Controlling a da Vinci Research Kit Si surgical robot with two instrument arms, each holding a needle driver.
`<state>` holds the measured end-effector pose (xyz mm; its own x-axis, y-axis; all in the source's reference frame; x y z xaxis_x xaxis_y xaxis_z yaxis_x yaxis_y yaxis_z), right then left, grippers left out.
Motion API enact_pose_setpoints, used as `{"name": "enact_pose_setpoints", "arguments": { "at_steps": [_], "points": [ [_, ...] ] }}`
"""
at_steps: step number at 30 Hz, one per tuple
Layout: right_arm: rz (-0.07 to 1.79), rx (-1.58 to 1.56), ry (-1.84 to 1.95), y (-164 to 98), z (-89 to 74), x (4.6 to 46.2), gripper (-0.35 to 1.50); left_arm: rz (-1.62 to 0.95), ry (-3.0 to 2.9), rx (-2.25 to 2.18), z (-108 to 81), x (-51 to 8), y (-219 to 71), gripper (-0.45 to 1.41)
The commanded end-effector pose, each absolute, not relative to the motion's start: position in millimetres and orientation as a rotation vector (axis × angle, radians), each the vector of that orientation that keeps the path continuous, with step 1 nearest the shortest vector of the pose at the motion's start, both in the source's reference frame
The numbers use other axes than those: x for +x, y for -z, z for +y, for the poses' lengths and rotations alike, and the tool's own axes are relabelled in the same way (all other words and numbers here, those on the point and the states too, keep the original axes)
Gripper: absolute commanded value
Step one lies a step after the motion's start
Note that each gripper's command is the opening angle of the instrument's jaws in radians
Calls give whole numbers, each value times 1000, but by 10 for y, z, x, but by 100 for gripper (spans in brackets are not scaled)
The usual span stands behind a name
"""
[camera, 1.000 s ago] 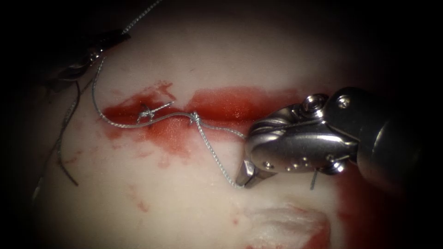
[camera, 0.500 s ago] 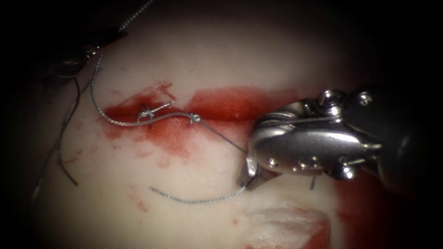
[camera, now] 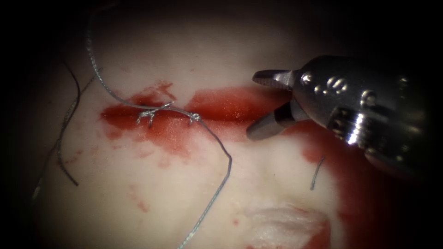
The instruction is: Wound Closure
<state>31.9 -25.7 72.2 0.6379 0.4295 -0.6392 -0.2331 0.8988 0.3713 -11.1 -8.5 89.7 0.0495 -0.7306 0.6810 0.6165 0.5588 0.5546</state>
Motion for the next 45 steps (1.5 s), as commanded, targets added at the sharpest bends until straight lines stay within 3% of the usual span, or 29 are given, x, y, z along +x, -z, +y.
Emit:
{"name": "enact_pose_setpoints", "arguments": {
  "at_steps": [1, 2, 4, 5, 8, 10, 12, 22, 26, 30, 32, 34, 37, 41, 45],
  "points": [
    [819, 248, -406, -725, -248, 322, 93, -1130, 1032, 113, -73, -116, -892, -45],
    [839, 263, -425, -732, -247, 325, 96, -1137, 1030, 113, -73, -116, -892, -45],
    [857, 275, -372, -740, -249, 328, 86, -1147, 1028, 111, -73, -116, -892, -45],
    [878, 310, -313, -754, -255, 333, 71, -1175, 1028, 97, -72, -118, -892, -45],
    [1027, 376, -186, -782, -270, 343, 83, -1258, 1008, 96, -70, -117, -890, -45],
    [1144, 386, -160, -799, -278, 353, 101, -1314, 1024, 119, -69, -116, -889, -45],
    [1168, 378, -194, -810, -280, 365, 106, -1365, 1062, 169, -67, -116, -888, -45],
    [1150, 315, -249, -843, -236, 374, 106, -1440, 1128, 313, -69, -124, -885, -45],
    [1140, 337, -297, -854, -233, 374, 123, -1448, 1135, 342, -70, -126, -881, -45],
    [1131, 380, -340, -853, -244, 377, 123, -1477, 1138, 366, -69, -129, -876, -45],
    [1130, 431, -327, -849, -250, 379, 116, -1503, 1138, 369, -68, -130, -871, -45],
    [1132, 486, -301, -847, -253, 380, 93, -1522, 1139, 370, -67, -131, -869, -45],
    [1138, 565, -223, -845, -257, 382, 84, -1545, 1141, 376, -66, -133, -863, -45],
    [1139, 580, -190, -844, -258, 387, 84, -1551, 1143, 381, -67, -136, -859, -45],
    [1137, 553, -205, -847, -256, 394, 101, -1556, 1143, 383, -69, -141, -856, -45]
  ]
}}
